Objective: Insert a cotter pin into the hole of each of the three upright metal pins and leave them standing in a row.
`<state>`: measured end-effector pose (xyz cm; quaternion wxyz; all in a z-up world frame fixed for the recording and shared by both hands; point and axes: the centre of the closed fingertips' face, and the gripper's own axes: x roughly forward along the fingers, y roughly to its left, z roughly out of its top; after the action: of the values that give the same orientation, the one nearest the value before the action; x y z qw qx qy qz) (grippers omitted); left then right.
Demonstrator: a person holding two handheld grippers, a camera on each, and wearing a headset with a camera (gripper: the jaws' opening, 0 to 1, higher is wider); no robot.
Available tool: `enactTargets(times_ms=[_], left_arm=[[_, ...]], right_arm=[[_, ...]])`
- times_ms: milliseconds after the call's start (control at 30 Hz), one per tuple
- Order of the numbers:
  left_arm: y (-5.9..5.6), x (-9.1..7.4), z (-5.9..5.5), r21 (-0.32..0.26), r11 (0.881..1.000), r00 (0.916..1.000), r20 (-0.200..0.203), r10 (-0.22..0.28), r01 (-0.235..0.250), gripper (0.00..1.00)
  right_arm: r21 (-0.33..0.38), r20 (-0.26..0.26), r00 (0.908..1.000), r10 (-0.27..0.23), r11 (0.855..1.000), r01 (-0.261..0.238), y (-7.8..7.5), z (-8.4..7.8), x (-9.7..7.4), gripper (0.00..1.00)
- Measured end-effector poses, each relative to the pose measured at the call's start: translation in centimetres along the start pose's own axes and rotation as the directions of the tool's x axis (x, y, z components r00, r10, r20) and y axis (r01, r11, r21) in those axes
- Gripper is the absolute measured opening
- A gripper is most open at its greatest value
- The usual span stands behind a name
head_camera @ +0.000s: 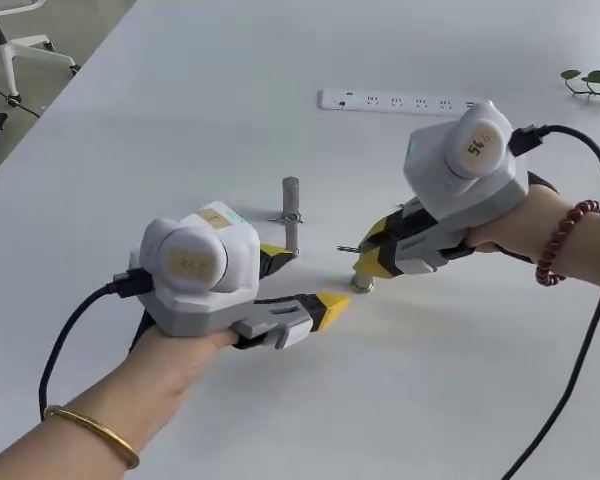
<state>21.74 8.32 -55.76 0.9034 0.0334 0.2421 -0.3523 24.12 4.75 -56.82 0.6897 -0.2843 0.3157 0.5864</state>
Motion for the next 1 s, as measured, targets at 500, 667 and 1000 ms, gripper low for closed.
enactTargets(times_ms=[500, 667, 1000], left_arm=[[-0.1, -2.2, 1.1, -0.017, 1.0, 0.9991, 0.042, -0.008, 0.008, 0.63], [0.0, -2.7, 1.2, -0.026, 1.0, 0.9986, 0.053, -0.01, 0.011, 0.69], [-0.1, -2.8, 0.9, 0.004, 1.0, 0.9981, 0.061, -0.012, 0.012, 0.81]], right_arm=[[-0.02, -0.015, 0.9998, 0.012, 1.0, -0.012, -0.5, 0.3, 0.0, 0.08], [-0.035, -0.017, 0.9998, 0.008, 0.999, -0.008, -1.2, 1.0, 0.1, 0.08], [-0.06, -0.034, 0.9993, 0.015, 0.998, -0.017, -2.4, 1.1, 0.7, 0.08]])
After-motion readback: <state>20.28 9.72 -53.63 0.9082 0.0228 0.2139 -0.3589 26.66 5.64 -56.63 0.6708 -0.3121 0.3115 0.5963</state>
